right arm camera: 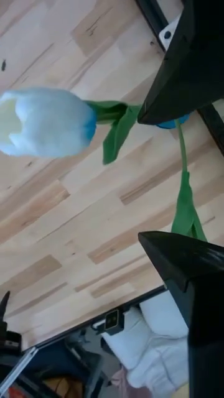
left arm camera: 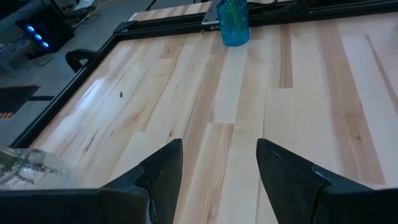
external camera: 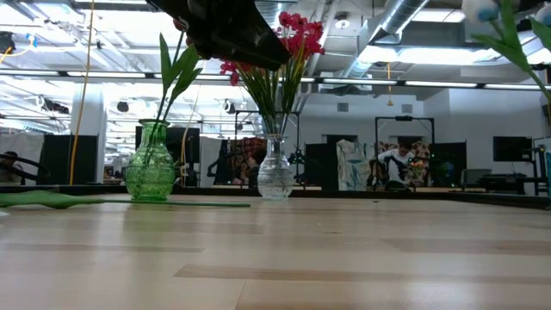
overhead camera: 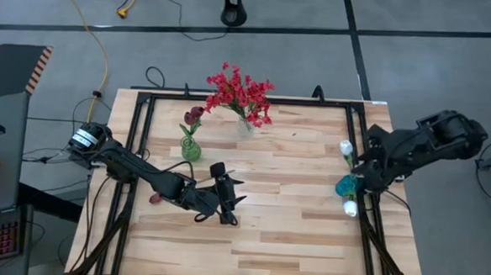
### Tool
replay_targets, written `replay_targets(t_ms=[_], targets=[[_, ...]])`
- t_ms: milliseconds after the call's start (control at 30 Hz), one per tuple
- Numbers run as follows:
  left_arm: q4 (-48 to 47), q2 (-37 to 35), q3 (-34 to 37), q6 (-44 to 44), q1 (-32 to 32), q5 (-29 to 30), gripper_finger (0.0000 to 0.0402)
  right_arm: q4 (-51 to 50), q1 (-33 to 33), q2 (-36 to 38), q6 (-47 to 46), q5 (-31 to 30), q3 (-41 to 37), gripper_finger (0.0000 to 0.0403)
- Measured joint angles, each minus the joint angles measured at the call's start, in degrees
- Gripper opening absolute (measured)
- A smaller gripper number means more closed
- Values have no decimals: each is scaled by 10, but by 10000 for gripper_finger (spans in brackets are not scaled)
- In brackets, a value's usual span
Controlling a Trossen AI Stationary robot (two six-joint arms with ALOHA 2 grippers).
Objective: Sort flowers into vase by color
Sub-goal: Move the blue vase to the top of the table
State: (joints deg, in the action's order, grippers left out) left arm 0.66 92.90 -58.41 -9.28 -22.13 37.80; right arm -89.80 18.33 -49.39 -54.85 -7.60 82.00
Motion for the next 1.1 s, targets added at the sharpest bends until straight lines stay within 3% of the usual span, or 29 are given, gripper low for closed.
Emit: replay_targets(t_ms=[133,333,567,967,1100], targets=[[0,0,0,-5,0,0,193,-1,1,-8,-15,25,0,320],[0,0,0,-5,0,0,193,-2,2,-41,-64,147,0,318],[0,0,0,-2,0,0,194,-2,41,-68,-38,187,0,318],[0,0,0,-1,0,0,194,-3,89,-2,-90,60,0,317],[0,0,0,-2,0,0,194,-2,100,1,-75,40,-39,317]])
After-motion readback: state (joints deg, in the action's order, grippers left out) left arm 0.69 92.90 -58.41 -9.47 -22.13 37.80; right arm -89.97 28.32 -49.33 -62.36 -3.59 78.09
